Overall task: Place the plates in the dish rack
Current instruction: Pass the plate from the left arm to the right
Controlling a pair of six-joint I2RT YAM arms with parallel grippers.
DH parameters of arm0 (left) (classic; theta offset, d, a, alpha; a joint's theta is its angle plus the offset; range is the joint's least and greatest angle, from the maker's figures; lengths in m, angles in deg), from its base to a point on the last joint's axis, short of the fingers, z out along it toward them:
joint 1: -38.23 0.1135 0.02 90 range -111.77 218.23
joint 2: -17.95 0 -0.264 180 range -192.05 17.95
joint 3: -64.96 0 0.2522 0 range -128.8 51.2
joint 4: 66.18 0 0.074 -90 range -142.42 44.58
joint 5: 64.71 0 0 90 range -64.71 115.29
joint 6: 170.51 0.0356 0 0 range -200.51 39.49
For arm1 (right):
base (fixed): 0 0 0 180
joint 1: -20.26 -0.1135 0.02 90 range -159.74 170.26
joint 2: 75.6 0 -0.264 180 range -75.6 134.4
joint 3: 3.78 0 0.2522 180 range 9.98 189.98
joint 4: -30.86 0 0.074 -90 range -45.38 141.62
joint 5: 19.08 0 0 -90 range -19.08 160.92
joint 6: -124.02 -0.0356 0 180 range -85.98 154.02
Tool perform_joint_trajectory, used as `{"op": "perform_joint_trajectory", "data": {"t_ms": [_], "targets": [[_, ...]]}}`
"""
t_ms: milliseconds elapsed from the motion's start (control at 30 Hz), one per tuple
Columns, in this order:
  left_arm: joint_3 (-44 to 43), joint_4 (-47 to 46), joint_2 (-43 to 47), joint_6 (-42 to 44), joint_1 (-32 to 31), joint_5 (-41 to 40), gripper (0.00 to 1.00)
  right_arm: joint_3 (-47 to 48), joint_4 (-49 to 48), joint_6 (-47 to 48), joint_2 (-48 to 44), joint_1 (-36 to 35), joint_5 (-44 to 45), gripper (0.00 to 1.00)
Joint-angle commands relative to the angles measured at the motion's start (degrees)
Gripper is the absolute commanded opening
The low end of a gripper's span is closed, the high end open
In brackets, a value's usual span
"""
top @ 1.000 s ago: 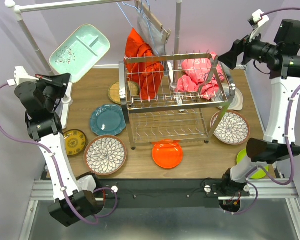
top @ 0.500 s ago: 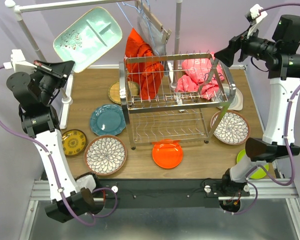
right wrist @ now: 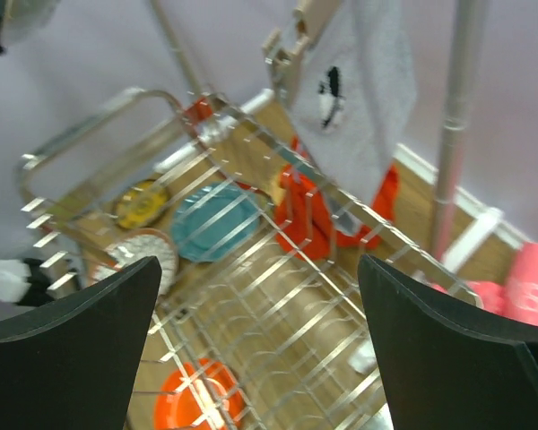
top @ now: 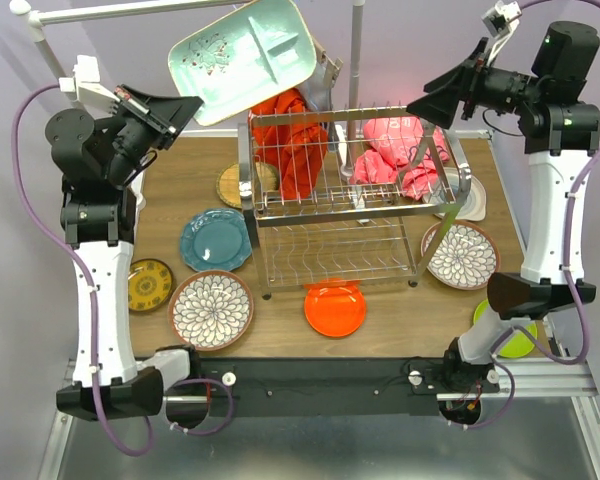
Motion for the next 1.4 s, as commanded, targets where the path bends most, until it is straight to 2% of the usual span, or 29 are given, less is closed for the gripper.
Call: {"op": "perform_joint_trajectory", "data": {"t_ms": [0, 200, 500, 767, 933, 1233, 1333, 1367], "targets": [[-5.40, -6.82, -0.36, -2.71, -6.03, -6.09, 0.00, 2.35, -6.28, -14.87, 2.15, -1.02, -10.22, 1.00], [-8.56, -6.64, -2.90, -1.39, -15.35, -11.89, 0.00, 2.35, -15.95, -26.48, 2.95, -5.85, -12.78, 1.00], [-11.90, -5.33, -6.68, 1.24, -24.92, -20.86, 0.00, 2.18, -19.74, -30.28, 1.80, -9.63, -9.18, 1.00], [-16.30, -4.10, -11.07, 3.79, -29.68, -24.65, 0.00, 0.59, -20.18, -32.04, -0.13, -9.89, -4.43, 1.00], [-18.59, -2.86, -12.40, 5.46, -32.23, -27.11, 0.00, -0.81, -23.51, -38.44, -0.13, -9.89, -2.32, 0.99], [-18.24, -2.25, -11.87, 8.45, -36.01, -29.83, 0.00, -3.01, -27.12, -47.33, -0.39, -9.80, 1.98, 0.89], [-17.71, -2.25, -11.52, 9.06, -36.71, -30.36, 0.00, -4.06, -27.65, -49.09, -0.66, -9.80, 3.21, 0.82], [-17.45, -2.16, -11.26, 9.33, -36.80, -30.45, 0.00, -4.24, -28.00, -49.44, -0.75, -9.89, 3.13, 0.75]]}}
